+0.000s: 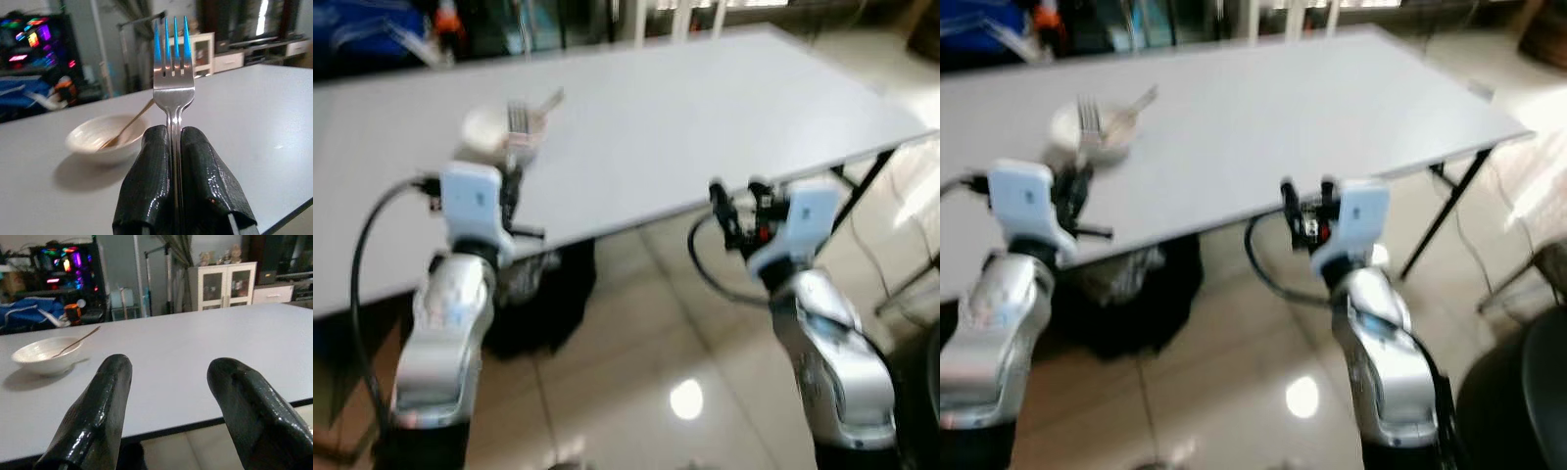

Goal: Setting the table

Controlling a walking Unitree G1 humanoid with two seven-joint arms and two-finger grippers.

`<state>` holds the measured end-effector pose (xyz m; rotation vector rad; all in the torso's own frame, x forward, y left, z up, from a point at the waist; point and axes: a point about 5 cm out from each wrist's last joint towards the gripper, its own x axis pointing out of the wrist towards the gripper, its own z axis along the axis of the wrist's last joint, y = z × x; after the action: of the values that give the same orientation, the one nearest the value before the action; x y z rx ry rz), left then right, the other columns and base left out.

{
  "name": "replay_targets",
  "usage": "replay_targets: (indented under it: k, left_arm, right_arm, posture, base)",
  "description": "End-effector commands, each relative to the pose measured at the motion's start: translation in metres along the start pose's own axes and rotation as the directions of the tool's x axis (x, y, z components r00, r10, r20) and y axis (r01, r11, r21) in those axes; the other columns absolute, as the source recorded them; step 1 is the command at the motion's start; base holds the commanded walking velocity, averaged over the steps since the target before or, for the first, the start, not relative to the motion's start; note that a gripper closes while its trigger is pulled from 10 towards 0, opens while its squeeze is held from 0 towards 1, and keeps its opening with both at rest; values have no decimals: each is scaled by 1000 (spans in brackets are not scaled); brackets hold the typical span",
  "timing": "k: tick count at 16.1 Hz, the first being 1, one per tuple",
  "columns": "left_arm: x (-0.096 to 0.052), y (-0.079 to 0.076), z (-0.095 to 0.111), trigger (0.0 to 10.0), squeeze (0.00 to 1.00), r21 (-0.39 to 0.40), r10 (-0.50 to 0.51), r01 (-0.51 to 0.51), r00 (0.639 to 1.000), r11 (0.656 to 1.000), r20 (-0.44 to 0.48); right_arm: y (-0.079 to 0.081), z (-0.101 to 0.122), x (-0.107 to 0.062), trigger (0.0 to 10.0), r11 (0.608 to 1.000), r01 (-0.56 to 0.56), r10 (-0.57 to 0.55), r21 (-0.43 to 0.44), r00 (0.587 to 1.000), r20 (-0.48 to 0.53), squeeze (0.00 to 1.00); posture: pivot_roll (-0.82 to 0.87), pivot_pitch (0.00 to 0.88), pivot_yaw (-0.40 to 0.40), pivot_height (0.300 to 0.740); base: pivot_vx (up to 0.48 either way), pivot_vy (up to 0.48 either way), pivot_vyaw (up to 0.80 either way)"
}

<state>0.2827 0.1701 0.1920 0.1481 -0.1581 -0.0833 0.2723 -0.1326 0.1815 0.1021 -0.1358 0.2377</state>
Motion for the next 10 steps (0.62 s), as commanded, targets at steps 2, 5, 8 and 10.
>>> replay_targets:
  k: [2,5,8,10]
  left_arm:
    - [-2,-9,-3,10000,0,8,-34,34,999,999,-17]
    - [1,-10,-1,10000,0,16,-43,44,999,999,-20]
    - [1,-11,-1,10000,0,23,-43,44,999,999,-27]
    - [4,-12,-3,10000,0,36,-41,42,998,998,-43]
  right_arm:
    - [-5,-1,-3,10000,1000,1,-2,-13,1000,-5,0]
    - [-8,-1,-4,10000,1000,7,-7,-13,1000,-5,0]
    - [-10,0,-3,10000,1000,6,-6,-19,1000,-5,0]
    - [-8,0,-3,10000,1000,-15,15,-16,1000,-4,0]
  posture:
    - [62,47,-9,740]
    - [65,56,-7,740]
    - [66,57,-11,740]
    - [72,58,-16,740]
  base:
    - [469,0,0]
    - [465,0,0]
    - [465,0,0]
    - [465,0,0]
